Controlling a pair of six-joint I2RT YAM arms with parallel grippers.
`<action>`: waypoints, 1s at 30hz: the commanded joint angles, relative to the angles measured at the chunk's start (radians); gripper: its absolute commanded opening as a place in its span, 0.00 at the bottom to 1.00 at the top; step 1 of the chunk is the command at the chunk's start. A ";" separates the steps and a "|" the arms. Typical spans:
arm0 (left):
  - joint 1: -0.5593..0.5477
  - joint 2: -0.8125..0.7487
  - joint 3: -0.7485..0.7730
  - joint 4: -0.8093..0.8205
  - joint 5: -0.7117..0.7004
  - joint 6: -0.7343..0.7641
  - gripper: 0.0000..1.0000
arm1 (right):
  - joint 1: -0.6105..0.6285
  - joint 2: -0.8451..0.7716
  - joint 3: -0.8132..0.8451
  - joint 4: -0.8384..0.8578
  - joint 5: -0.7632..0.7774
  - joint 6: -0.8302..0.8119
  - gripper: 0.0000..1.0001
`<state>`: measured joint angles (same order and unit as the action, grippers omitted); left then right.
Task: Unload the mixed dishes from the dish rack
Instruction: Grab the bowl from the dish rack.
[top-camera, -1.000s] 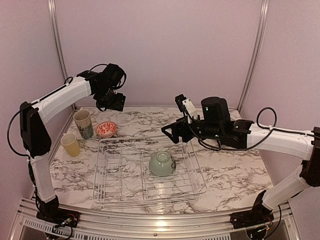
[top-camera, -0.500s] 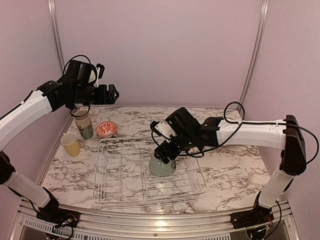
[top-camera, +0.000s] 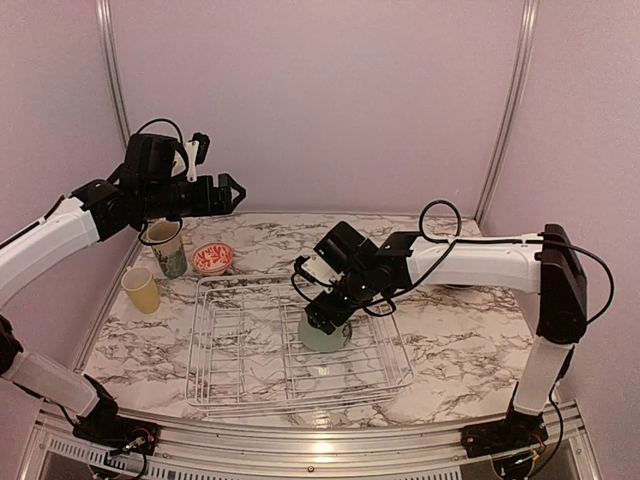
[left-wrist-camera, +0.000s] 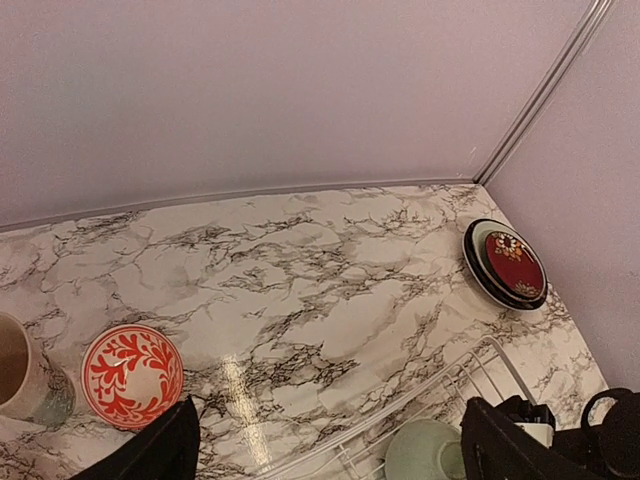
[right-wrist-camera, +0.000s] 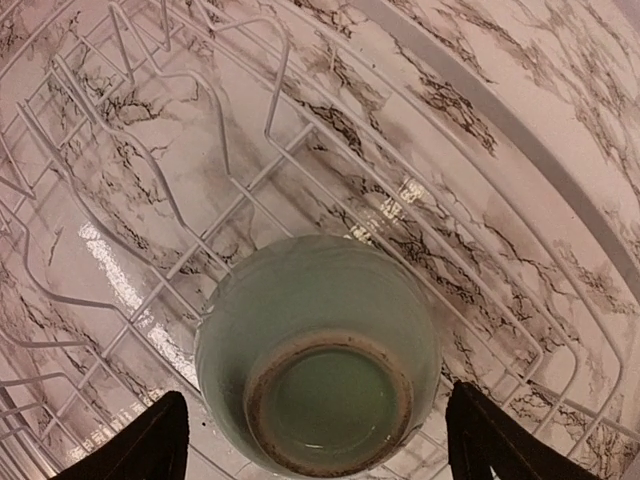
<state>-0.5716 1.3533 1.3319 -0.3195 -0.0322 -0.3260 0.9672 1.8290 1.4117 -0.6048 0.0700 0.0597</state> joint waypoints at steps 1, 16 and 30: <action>-0.004 -0.031 -0.035 0.038 0.028 -0.017 0.93 | -0.005 0.031 0.049 -0.033 -0.006 0.020 0.84; -0.004 -0.050 -0.058 -0.001 0.022 -0.024 0.94 | -0.013 0.039 0.031 -0.006 0.001 0.019 0.62; -0.005 -0.048 -0.059 -0.002 0.022 -0.033 0.94 | -0.015 0.051 0.020 -0.002 0.016 0.012 0.61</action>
<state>-0.5716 1.3247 1.2842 -0.3119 -0.0154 -0.3538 0.9588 1.8610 1.4193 -0.6174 0.0708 0.0769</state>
